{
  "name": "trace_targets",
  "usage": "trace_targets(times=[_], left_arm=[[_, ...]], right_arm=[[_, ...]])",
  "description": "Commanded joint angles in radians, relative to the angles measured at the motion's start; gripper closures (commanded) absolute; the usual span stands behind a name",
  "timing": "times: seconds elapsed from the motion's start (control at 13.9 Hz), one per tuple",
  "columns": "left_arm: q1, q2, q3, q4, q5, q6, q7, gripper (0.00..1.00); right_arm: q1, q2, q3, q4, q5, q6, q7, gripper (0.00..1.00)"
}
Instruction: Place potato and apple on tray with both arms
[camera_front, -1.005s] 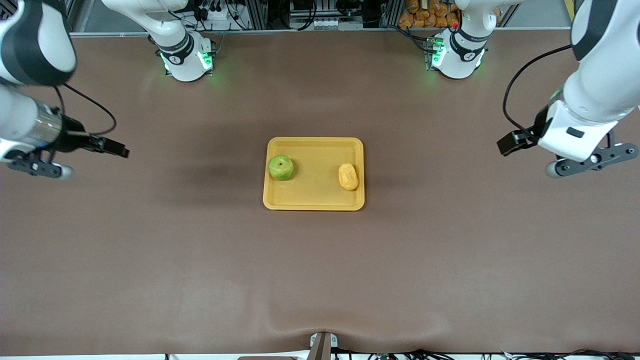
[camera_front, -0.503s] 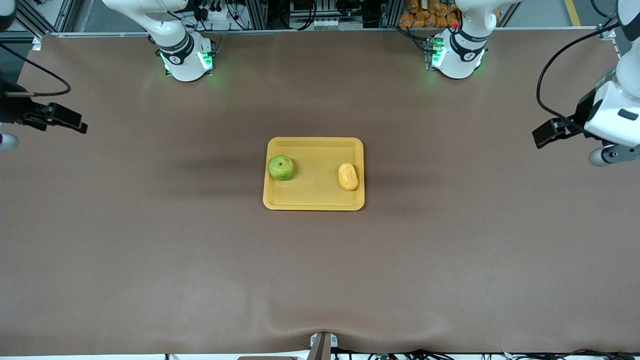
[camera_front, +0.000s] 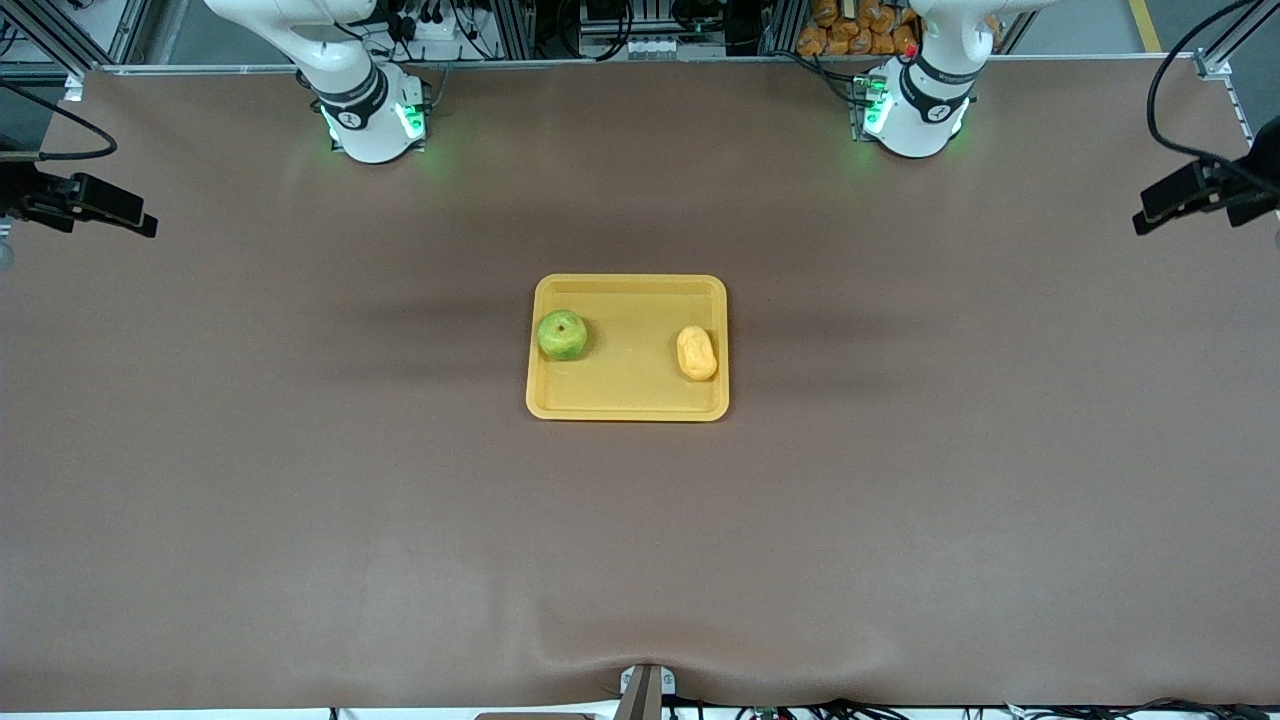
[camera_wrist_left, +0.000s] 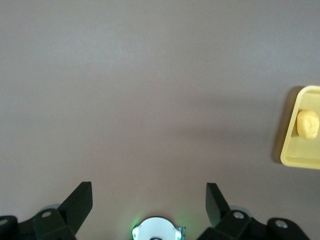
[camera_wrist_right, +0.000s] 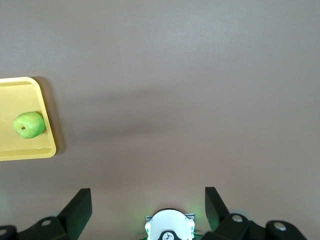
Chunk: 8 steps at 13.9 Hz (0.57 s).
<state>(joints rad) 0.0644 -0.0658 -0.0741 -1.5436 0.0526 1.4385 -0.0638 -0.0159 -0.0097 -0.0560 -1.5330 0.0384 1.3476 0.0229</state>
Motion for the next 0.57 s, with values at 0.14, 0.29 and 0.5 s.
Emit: trace_targets(times=[0.14, 0.29, 0.5], left_arm=[[-0.038, -0.101, -0.009, -0.093, -0.013, -0.013, 0.004, 0.0], [-0.057, -0.097, -0.013, -0.084, -0.019, -0.013, 0.002, 0.0], [-0.057, -0.092, -0.027, -0.081, -0.019, -0.013, -0.021, 0.0]], right_arm=[[-0.006, 0.02, 0.015, 0.034, -0.015, 0.007, -0.001, 0.0], [-0.004, 0.02, 0.015, 0.033, -0.015, -0.013, -0.001, 0.0], [-0.006, 0.019, 0.015, 0.034, -0.015, -0.025, -0.001, 0.0]])
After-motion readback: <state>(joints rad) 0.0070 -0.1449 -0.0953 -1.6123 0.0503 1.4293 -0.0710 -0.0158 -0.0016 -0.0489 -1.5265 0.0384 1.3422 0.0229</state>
